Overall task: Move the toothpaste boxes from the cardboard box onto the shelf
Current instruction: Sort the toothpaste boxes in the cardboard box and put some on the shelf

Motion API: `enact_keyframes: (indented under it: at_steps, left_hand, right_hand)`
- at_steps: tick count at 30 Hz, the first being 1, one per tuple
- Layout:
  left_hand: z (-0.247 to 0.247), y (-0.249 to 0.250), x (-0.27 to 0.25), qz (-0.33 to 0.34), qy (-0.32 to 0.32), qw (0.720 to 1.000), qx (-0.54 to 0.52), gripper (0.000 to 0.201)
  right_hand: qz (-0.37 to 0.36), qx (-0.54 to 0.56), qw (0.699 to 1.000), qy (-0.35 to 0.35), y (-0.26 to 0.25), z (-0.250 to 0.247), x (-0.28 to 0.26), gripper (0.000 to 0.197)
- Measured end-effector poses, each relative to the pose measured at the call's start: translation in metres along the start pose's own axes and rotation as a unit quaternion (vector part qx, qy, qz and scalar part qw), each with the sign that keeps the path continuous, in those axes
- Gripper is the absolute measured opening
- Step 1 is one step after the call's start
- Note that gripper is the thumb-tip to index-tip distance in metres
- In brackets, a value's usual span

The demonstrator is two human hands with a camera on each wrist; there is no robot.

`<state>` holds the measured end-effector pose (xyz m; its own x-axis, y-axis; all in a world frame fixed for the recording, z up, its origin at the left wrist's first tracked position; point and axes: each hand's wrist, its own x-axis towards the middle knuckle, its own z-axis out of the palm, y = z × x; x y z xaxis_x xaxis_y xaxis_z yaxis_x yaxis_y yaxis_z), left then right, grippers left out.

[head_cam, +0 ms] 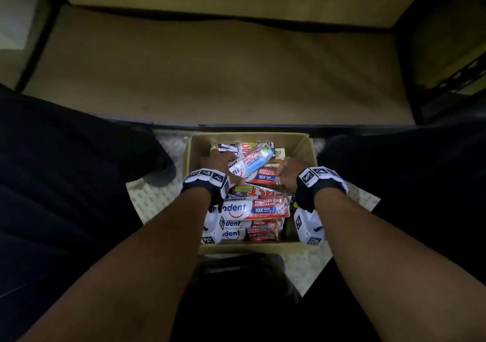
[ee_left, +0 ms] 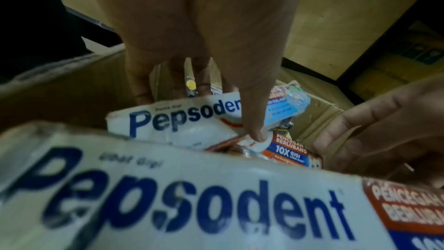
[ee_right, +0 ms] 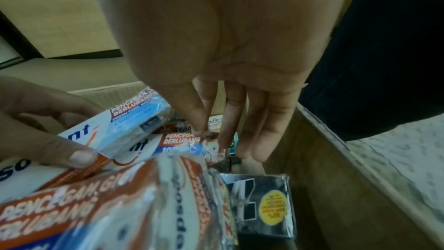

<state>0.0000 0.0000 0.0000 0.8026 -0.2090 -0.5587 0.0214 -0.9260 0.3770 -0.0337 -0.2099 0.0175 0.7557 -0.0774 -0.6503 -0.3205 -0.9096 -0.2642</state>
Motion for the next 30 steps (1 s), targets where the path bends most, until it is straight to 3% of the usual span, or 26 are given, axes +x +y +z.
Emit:
enact_keyframes:
  at_steps: [3, 8, 11, 17, 24, 30]
  left_hand:
    - [-0.003, 0.001, -0.001, -0.022, -0.016, 1.0, 0.0, 0.092]
    - [-0.001, -0.012, -0.007, -0.014, 0.042, 0.994, -0.097, 0.069]
    - [-0.008, -0.019, -0.019, -0.005, 0.075, 0.984, -0.158, 0.055]
    - [-0.01, -0.037, -0.028, -0.053, 0.123, 0.943, -0.304, 0.053]
    - [-0.005, -0.042, -0.028, -0.063, 0.121, 0.936, -0.324, 0.052]
    - [-0.003, -0.043, -0.025, -0.061, 0.118, 0.936, -0.326, 0.051]
  right_hand:
    - [0.008, 0.011, 1.0, -0.008, -0.001, -0.002, 0.001, 0.025]
    - [0.002, 0.043, 0.999, 0.03, -0.007, -0.002, 0.009, 0.008]
    - [-0.021, 0.033, 0.998, 0.046, -0.018, -0.008, 0.012, 0.017]
    - [-0.083, 0.015, 0.993, 0.078, -0.04, -0.005, 0.027, 0.034]
    - [-0.08, -0.067, 0.991, 0.079, -0.044, 0.009, 0.051, 0.054]
    - [-0.074, -0.152, 0.982, 0.081, -0.035, 0.027, 0.076, 0.043]
